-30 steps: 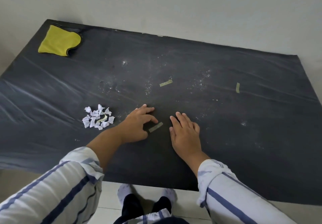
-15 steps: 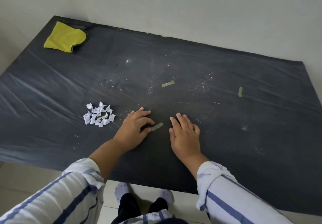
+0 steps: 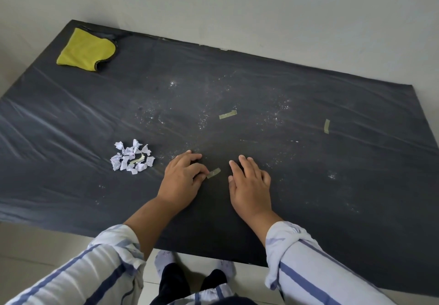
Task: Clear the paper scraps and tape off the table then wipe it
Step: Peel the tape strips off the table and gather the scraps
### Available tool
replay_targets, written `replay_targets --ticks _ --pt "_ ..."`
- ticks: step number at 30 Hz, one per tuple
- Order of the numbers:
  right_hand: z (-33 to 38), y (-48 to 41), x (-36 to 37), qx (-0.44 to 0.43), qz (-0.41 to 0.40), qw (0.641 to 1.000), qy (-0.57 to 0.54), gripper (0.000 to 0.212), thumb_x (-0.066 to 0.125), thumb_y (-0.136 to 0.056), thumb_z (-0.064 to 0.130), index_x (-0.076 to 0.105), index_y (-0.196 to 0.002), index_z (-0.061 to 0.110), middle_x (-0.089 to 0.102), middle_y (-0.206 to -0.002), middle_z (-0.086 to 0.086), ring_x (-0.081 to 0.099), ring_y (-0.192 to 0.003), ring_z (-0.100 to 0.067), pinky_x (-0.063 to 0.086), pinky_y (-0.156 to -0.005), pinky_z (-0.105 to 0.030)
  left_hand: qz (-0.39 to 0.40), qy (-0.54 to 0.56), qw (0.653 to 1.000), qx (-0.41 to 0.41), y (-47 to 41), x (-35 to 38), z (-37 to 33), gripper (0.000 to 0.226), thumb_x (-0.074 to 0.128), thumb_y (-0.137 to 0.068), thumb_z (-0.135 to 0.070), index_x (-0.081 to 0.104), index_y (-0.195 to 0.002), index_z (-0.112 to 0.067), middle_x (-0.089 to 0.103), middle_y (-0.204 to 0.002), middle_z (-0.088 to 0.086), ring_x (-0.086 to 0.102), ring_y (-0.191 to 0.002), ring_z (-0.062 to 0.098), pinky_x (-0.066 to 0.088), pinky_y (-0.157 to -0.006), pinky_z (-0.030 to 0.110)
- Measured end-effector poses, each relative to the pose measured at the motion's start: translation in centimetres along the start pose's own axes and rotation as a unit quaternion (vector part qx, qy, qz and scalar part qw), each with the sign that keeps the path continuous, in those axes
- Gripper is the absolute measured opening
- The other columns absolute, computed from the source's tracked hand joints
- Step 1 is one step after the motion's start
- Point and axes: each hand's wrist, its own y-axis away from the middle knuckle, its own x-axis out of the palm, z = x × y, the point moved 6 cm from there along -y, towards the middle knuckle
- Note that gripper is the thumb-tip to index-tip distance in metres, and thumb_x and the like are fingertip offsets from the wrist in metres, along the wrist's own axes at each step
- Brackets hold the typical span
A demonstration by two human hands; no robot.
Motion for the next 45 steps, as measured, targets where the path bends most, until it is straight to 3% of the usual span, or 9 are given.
replay_targets --ticks 17,22,25,27,30,32,34,39,45 --pt "0.2 -0.1 -0.2 0.010 0.007 1.000 0.002 0.047 0.022 -0.092 0.040 0.047 -0.130 0.025 0.046 -0.141 -0.006 0.039 -0.133 -0.026 0.037 -0.098 -0.046 -0.032 0.040 0.993 -0.109 -1.7 -1.1 -1.8 0.011 0.058 -0.089 -0.024 0.067 -0.093 -0.029 0.054 -0.095 -0.012 0.044 -0.097 0.013 0.032 -0.089 0.030" --pt "0.1 -0.3 -0.4 0.022 0.022 0.999 -0.045 0.039 0.037 -0.096 0.035 0.045 -0.133 0.026 0.037 -0.147 -0.003 0.027 -0.138 -0.022 0.025 -0.106 -0.044 0.001 0.223 0.957 -0.185 -1.6 -1.8 -1.7 0.016 0.057 -0.090 -0.019 0.060 -0.083 -0.033 0.064 -0.078 -0.010 0.054 -0.069 0.006 0.041 -0.063 0.014" --pt "0.7 -1.1 -1.9 0.094 0.008 0.979 -0.180 0.030 0.046 -0.094 0.029 0.058 -0.121 0.021 0.050 -0.133 0.000 0.038 -0.129 -0.019 0.028 -0.102 -0.039 -0.031 0.315 0.929 -0.194 -1.2 -3.2 -1.5 0.016 0.058 -0.090 -0.014 0.063 -0.086 -0.029 0.071 -0.080 -0.009 0.061 -0.072 0.002 0.046 -0.072 0.021" --pt "1.8 -1.7 -3.1 0.155 -0.014 0.927 -0.340 0.023 0.048 -0.094 0.028 0.066 -0.100 0.016 0.062 -0.106 -0.001 0.055 -0.105 -0.019 0.039 -0.085 -0.030 -0.042 0.348 0.918 -0.188 -0.9 -4.2 -1.5 0.013 0.058 -0.090 -0.011 0.064 -0.090 -0.023 0.072 -0.081 -0.006 0.060 -0.068 -0.003 0.046 -0.069 0.019" --pt "5.1 -2.3 -2.5 0.283 0.091 0.748 -0.594 0.031 0.045 -0.095 0.037 0.066 -0.092 0.014 0.066 -0.083 -0.002 0.059 -0.072 -0.016 0.041 -0.063 -0.029 -0.053 0.388 0.903 -0.177 -0.4 -5.7 -0.9 0.014 0.058 -0.091 -0.010 0.063 -0.089 -0.023 0.072 -0.084 -0.004 0.058 -0.065 -0.002 0.044 -0.063 0.018" --pt "7.4 -2.7 -1.9 0.316 0.159 0.632 -0.690 0.033 0.047 -0.093 0.041 0.062 -0.095 0.011 0.065 -0.077 -0.004 0.057 -0.064 -0.016 0.041 -0.058 -0.029 -0.055 0.395 0.902 -0.168 -0.1 -6.6 -0.2 0.016 0.058 -0.091 -0.009 0.063 -0.088 -0.024 0.071 -0.083 -0.005 0.061 -0.075 0.002 0.046 -0.070 0.017" --pt "9.1 -3.3 -1.8 0.314 0.187 0.578 -0.730 0.024 0.052 -0.092 0.034 0.058 -0.096 0.011 0.065 -0.075 -0.005 0.056 -0.063 -0.016 0.041 -0.058 -0.028 -0.050 0.391 0.904 -0.163 0.3 -7.3 0.6 0.017 0.057 -0.090 -0.007 0.063 -0.088 -0.023 0.070 -0.078 -0.011 0.059 -0.073 -0.001 0.044 -0.070 0.013" --pt "12.0 -4.7 -1.8 0.270 0.191 0.623 -0.709 0.015 0.053 -0.089 0.000 0.059 -0.094 0.014 0.061 -0.078 -0.005 0.054 -0.065 -0.014 0.043 -0.061 -0.026 -0.043 0.393 0.902 -0.172 1.3 -9.0 3.0 0.018 0.056 -0.091 -0.004 0.063 -0.087 -0.020 0.070 -0.075 -0.010 0.060 -0.073 0.002 0.044 -0.070 0.012" --pt "14.6 -6.0 -1.2 0.231 0.147 0.722 -0.636 0.018 0.057 -0.086 0.001 0.061 -0.088 0.018 0.062 -0.077 -0.003 0.057 -0.066 -0.013 0.046 -0.060 -0.025 -0.040 0.414 0.873 -0.254 2.2 -10.3 6.4 0.019 0.051 -0.091 -0.009 0.069 -0.087 -0.014 0.062 -0.081 0.008 0.052 -0.075 0.017 0.042 -0.072 0.027"
